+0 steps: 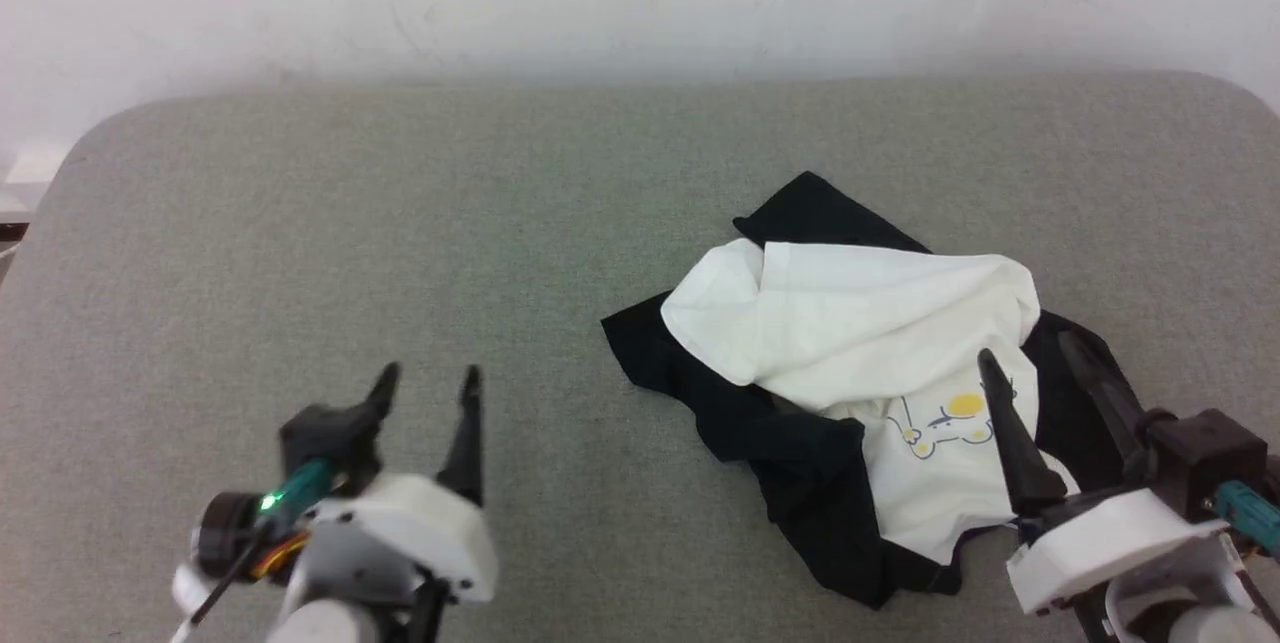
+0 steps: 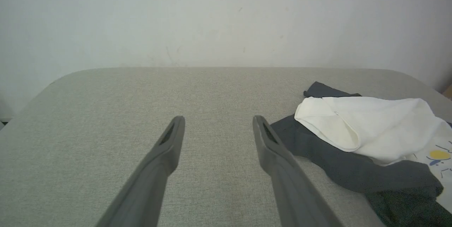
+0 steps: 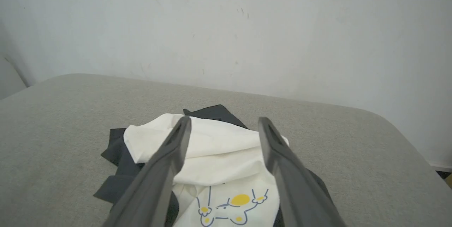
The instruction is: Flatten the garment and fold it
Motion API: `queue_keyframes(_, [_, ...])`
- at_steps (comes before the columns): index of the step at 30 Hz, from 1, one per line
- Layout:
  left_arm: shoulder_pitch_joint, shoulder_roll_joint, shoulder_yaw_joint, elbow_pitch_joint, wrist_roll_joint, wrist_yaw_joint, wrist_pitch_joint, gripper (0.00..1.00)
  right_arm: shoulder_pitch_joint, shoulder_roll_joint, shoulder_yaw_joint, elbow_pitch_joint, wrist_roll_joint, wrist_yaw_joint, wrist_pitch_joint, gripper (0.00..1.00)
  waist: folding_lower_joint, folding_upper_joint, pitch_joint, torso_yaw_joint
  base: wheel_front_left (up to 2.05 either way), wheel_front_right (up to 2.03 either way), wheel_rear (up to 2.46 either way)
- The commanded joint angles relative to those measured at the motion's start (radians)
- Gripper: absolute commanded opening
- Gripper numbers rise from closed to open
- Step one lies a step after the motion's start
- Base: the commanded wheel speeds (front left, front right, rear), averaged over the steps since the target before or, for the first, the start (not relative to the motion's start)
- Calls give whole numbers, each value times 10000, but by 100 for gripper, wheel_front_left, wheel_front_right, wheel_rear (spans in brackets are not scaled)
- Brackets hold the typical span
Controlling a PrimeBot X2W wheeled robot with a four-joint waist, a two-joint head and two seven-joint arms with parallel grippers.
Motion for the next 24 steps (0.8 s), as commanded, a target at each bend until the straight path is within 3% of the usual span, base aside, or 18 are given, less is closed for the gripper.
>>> queue_keyframes(1, [-462,-102,-216,127,38,-144,286,100,176,77,9,-338,-75,-21,124,100,2,0,117,-59,0,0,0])
queue_keyframes(11, [-3753,-848,-1772,2304,86,-1340,3001,100,258,327,422,-2035,-209,-21,454,100,2,0,1128,-763,0,0,0])
queue_keyframes(24, [-5932,-1175,-2641,5483,-303,-2559,5809,100,4,524,648,-2333,-417,-21,329,100,2,0,2123,-1538,0,0,0])
